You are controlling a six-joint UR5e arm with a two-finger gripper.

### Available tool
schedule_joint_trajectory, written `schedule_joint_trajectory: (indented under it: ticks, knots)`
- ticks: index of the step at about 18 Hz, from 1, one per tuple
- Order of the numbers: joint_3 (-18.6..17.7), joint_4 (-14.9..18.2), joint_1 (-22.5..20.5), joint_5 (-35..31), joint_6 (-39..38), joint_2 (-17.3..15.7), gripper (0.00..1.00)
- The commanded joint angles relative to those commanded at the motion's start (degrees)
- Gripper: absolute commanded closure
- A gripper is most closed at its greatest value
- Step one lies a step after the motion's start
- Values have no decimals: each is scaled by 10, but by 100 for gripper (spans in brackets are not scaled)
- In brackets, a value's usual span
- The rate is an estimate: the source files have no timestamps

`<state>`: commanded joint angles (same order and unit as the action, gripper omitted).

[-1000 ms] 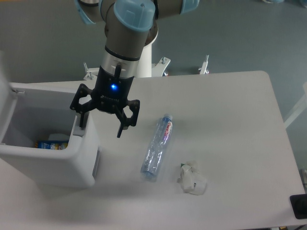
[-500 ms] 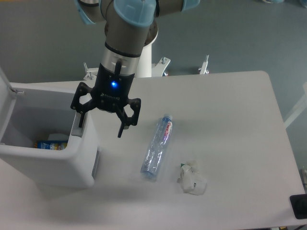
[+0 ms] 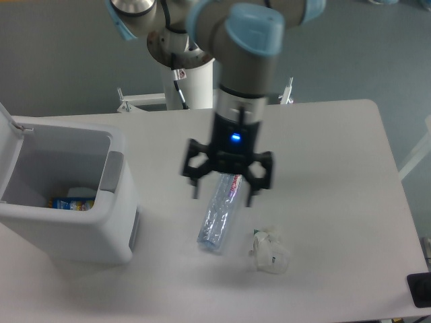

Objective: Open the trash can
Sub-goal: 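Lift the gripper away from the open trash can toward the bottle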

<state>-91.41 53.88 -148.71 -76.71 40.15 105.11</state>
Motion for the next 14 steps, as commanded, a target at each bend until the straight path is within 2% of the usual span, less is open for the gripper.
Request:
schedule_joint_trajectory:
  ticks: [3,7,9,14]
  knots:
    - [3,3,-3,-37,55,16,0]
    - [-6,9,-3,-100,201,33,0]
    - [-12,9,-2,-125,215,38,0]
    - [-14,6,0,-134,214,49,0]
